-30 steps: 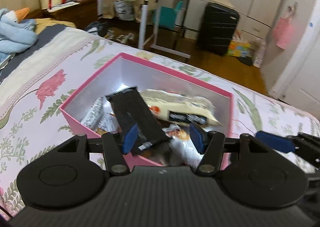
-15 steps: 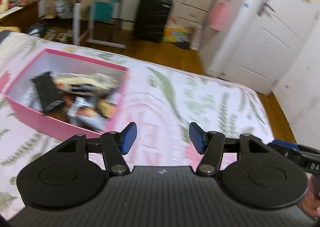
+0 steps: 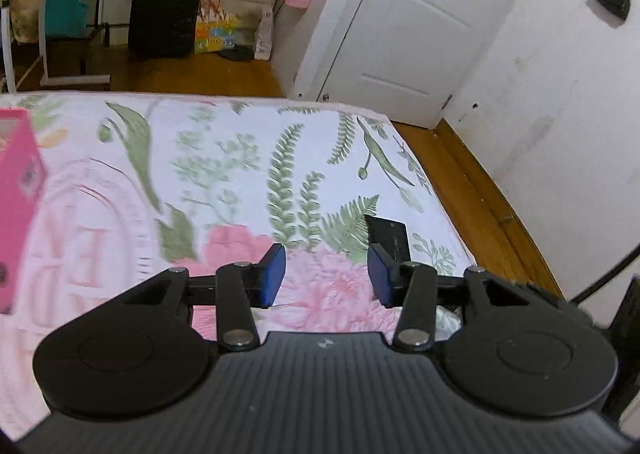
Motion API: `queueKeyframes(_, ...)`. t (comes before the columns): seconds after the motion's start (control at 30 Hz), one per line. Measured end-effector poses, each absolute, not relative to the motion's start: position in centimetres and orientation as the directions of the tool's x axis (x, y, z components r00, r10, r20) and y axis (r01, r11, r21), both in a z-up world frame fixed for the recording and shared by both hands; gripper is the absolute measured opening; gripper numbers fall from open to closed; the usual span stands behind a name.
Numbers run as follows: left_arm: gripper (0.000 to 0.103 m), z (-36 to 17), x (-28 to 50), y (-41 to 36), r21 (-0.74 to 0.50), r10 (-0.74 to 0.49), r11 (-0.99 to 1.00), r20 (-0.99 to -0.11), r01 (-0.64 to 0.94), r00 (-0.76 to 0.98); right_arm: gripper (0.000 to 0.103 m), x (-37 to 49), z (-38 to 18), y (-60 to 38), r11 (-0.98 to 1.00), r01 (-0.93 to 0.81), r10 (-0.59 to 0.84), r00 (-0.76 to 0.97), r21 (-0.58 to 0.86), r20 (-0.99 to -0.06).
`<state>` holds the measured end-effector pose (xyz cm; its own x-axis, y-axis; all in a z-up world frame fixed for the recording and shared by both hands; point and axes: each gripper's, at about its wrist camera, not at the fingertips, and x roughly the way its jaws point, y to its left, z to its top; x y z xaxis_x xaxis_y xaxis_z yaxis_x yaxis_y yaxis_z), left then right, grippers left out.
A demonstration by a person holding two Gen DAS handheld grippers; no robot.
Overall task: Organize snacks
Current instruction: 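Move both tools to the last black snack pack on the cover, then close both tools on the black pack and lift it, then carry the black pack with both tools over the pink box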
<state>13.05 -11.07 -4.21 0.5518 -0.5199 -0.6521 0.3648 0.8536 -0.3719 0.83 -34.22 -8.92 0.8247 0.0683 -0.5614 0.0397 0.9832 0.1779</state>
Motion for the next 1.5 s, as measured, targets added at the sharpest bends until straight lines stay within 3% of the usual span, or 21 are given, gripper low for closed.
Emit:
queueKeyframes(0.17,0.044,-9.0,15.0,-15.2,-0.442,-0.561,0.828,-0.675,0.345,0.479,0.066,2.9,-12.9,-36.1,0.981,0.065,0.051,0.824,0.184,-0.564)
queueKeyframes(0.23,0.039,-10.7,15.8,-16.2,-0.463,-0.559,0.829,-0.692,0.314,0.457,0.066,3.8,-14.1,-36.7,0.979,0.054,0.073,0.810,0.198,-0.581)
queueKeyframes(0.33,0.039,-12.6,16.7,-17.0,-0.538,-0.597,0.800,-0.668,0.266,0.444,0.066,4.7,-15.6,-36.7,0.986,0.040,0.067,0.797,0.163,-0.600)
queueKeyframes(0.4,0.039,-13.0,17.0,-17.8,-0.527,-0.598,0.801,-0.670,0.285,0.441,0.067,5.1,-16.4,-36.7,0.992,0.037,0.045,0.787,0.120,-0.615)
queueKeyframes(0.53,0.039,-14.3,18.1,-20.2,-0.509,-0.609,0.793,-0.692,0.337,0.388,0.081,6.2,-17.2,-36.8,0.996,0.069,-0.022,0.773,0.048,-0.634)
queueKeyframes(0.7,0.040,-17.4,20.4,-22.6,-0.554,-0.627,0.778,-0.714,0.295,0.312,0.081,8.0,-18.7,-36.8,0.996,0.059,0.002,0.732,0.066,-0.682)
queueKeyframes(0.77,0.040,-18.0,20.4,-23.2,-0.542,-0.623,0.780,-0.719,0.313,0.308,0.082,7.9,-19.1,-36.0,0.999,0.041,-0.024,0.733,0.008,-0.680)
queueKeyframes(0.83,0.040,-17.9,20.1,-23.5,-0.528,-0.627,0.773,-0.718,0.352,0.301,0.074,7.5,-19.3,-35.3,0.999,0.018,-0.040,0.741,-0.040,-0.671)
queueKeyframes(0.97,0.040,-17.9,20.1,-23.2,-0.554,-0.647,0.756,-0.715,0.350,0.265,0.065,6.6,-18.9,-35.1,0.999,0.037,-0.019,0.738,0.012,-0.675)
queueKeyframes(1.5,0.039,-14.4,16.5,-17.0,-0.530,-0.626,0.766,-0.744,0.364,0.235,0.064,2.7,-15.4,-30.5,0.993,-0.081,0.117,0.708,0.085,-0.697)
